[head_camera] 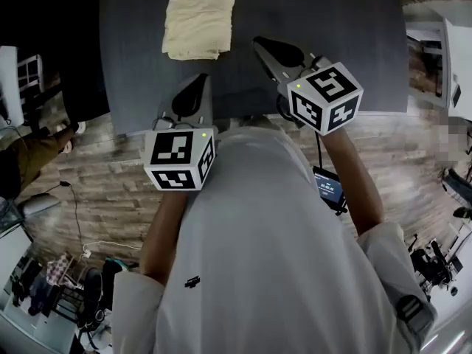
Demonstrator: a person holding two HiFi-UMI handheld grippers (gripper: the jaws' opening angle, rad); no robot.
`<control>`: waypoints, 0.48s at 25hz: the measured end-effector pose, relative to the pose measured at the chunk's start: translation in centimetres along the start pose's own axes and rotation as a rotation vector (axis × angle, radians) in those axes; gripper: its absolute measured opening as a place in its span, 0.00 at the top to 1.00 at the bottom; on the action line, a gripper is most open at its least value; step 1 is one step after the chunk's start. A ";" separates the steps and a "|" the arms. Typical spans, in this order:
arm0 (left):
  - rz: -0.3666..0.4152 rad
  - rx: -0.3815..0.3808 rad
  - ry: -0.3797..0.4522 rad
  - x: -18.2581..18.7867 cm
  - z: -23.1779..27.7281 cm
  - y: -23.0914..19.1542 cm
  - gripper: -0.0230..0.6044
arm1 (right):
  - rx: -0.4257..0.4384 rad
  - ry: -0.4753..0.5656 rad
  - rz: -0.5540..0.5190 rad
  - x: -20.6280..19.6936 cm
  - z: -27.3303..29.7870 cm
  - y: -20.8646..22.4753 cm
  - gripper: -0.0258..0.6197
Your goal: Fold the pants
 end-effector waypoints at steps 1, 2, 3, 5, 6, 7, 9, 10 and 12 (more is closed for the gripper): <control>0.006 -0.009 0.006 -0.1 -0.3 1.0 0.96 | -0.001 0.004 0.001 -0.7 -1.1 -0.3 0.95; 0.012 -0.015 0.012 -0.2 -0.6 1.9 0.96 | -0.001 0.009 0.002 -1.3 -2.1 -0.7 0.95; 0.018 -0.020 0.018 -0.3 -1.0 2.8 0.96 | -0.001 0.013 0.004 -2.0 -3.1 -1.1 0.95; 0.027 -0.028 0.030 -0.6 -1.7 4.7 0.96 | -0.004 0.022 0.010 -3.3 -5.1 -1.8 0.95; 0.029 -0.032 0.035 -0.8 -1.9 5.7 0.96 | -0.007 0.029 0.013 -3.9 -6.2 -2.0 0.95; 0.033 -0.036 0.039 -1.0 -2.1 6.7 0.96 | -0.011 0.036 0.015 -4.6 -7.2 -2.2 0.95; 0.041 -0.038 0.045 -1.6 -2.5 8.5 0.96 | -0.013 0.052 0.020 -5.8 -9.0 -2.7 0.95; 0.045 -0.037 0.046 -2.0 -2.7 9.1 0.96 | -0.010 0.056 0.022 -6.4 -9.7 -3.1 0.95; 0.043 -0.032 0.044 -2.9 -3.3 10.0 0.96 | -0.007 0.058 0.025 -7.4 -10.8 -4.1 0.95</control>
Point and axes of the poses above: the fingertips, and each gripper's own axes: z forward along the fingers, y to its right, x out of its top, the point moved 6 cm from there along -z, backward along the fingers, and after that the axes turned 10 degrees about -y, right-handed, at the moved point
